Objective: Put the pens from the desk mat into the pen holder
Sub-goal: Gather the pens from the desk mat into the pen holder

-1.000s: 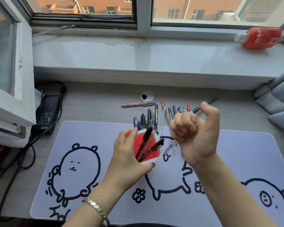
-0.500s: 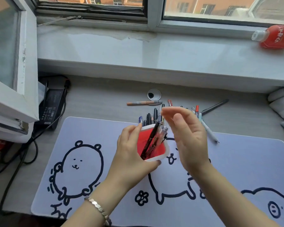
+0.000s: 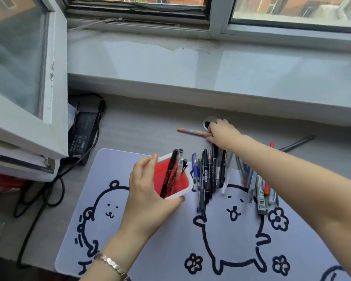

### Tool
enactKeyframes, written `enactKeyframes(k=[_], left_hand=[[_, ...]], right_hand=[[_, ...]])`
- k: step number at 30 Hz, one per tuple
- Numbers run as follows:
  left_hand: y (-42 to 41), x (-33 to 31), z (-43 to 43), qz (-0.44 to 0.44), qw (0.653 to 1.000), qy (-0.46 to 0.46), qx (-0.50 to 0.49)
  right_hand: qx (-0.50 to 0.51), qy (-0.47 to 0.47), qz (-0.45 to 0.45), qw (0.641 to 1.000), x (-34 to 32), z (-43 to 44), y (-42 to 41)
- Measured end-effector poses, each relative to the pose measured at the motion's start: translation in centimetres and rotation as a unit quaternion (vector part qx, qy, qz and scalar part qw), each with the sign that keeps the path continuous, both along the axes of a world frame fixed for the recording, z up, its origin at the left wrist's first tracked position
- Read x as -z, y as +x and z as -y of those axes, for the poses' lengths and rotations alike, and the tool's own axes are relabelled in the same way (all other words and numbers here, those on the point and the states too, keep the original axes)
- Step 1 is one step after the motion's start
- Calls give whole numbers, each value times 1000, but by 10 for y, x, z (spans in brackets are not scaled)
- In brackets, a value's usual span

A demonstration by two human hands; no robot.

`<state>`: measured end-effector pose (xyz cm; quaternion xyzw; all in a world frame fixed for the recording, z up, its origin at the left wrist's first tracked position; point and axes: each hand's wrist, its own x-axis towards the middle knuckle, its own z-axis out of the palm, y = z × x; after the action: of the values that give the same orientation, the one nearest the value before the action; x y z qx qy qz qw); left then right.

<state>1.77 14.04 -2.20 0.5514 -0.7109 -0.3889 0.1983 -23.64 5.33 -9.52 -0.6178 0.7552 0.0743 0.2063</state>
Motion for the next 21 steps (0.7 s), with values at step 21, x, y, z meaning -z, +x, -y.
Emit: enactKeyframes(k=[21], left_hand=[[-7,-3,-16,-17,999,-6,49]], right_hand=[[302,-50,155,939,-19,-59,21]])
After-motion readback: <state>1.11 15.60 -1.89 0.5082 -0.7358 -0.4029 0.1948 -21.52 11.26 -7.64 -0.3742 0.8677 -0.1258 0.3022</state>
